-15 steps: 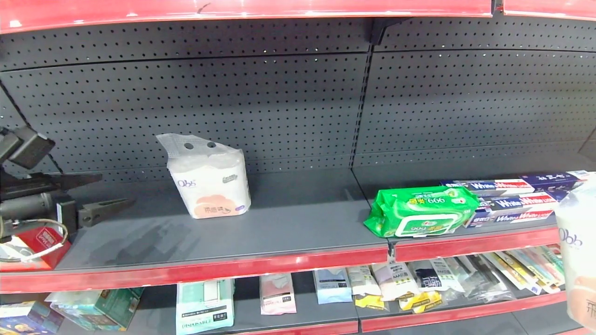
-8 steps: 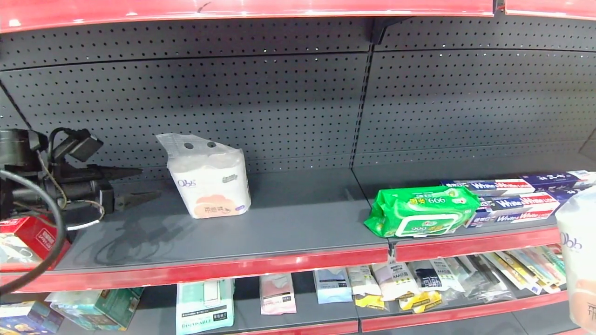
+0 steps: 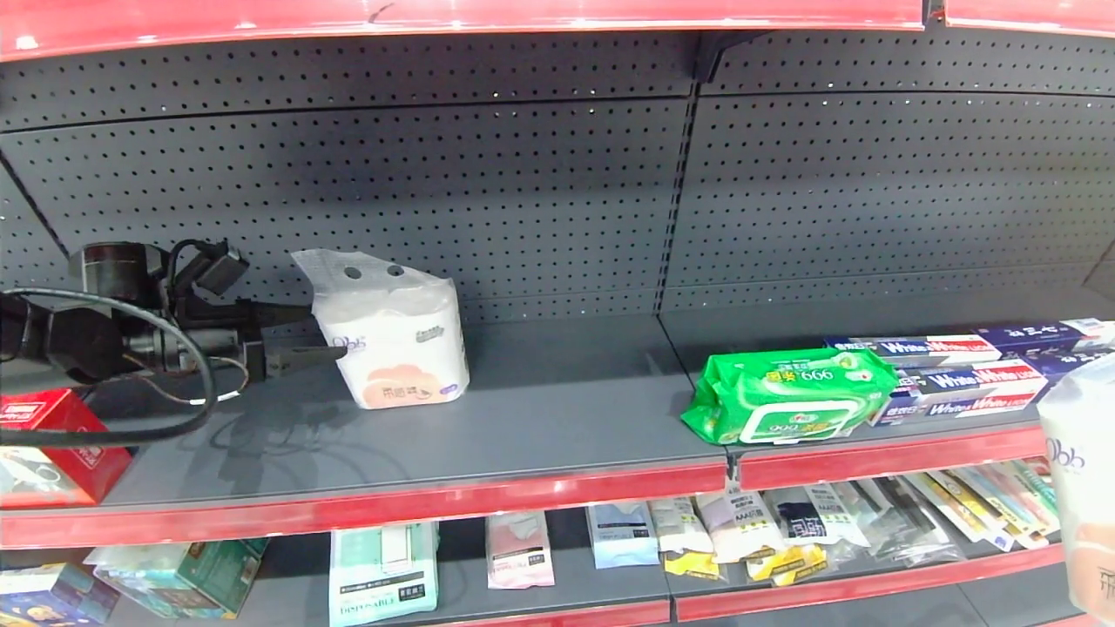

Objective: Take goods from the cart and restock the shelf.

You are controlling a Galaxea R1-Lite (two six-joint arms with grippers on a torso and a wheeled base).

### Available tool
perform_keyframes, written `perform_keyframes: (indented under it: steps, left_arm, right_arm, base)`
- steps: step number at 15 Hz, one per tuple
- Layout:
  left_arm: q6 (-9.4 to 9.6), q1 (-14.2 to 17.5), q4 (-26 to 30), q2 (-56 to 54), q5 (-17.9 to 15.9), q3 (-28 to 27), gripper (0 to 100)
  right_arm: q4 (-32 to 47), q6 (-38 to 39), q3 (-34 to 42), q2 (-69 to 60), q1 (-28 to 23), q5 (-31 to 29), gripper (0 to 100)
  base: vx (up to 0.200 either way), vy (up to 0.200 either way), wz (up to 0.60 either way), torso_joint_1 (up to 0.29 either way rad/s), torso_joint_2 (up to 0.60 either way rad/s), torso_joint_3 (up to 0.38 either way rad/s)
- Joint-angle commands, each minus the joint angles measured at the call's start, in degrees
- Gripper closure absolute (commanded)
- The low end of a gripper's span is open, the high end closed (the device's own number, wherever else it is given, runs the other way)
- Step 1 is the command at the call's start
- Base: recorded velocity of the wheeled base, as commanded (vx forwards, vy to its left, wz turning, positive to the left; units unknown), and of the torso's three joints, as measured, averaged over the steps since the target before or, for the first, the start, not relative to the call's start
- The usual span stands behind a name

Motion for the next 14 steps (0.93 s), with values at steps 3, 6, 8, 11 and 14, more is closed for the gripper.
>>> perform_keyframes:
  steps: [3, 6, 8, 11, 14]
  left_arm:
    - [0.25, -1.6, -0.3, 5.9, -2.9, -4.7, 0]
    - [0.34, -3.4, -3.1, 9.3, -4.5, -7.4, 0]
    - [-0.54, -4.7, -5.9, 11.4, -4.4, -8.9, 0]
    - [-0.98, -5.7, -6.3, 12.9, -3.9, -9.1, 0]
    - [-1.68, -6.3, -8.3, 13.6, -3.7, -9.3, 0]
  right_arm:
    - [-0.1, -0.5, -0.1, 1.3, 0.0, -0.8, 100]
    - [-0.2, -1.1, -0.1, 1.7, 0.0, -1.0, 100]
    - [-0.2, -1.6, -0.2, 1.8, 0.0, -1.0, 100]
    - [-0.2, -1.6, -0.5, 2.4, 0.0, -1.0, 100]
    - [-0.2, -1.6, -0.4, 2.4, 0.0, -1.0, 100]
  base:
    - [0.0, 0.0, 0.0, 0.0, 0.0, 0.0]
    - [0.0, 0.0, 0.0, 0.0, 0.0, 0.0]
    - [0.0, 0.0, 0.0, 0.0, 0.0, 0.0]
    - [0.0, 0.0, 0.0, 0.0, 0.0, 0.0]
    - [0.0, 0.0, 0.0, 0.0, 0.0, 0.0]
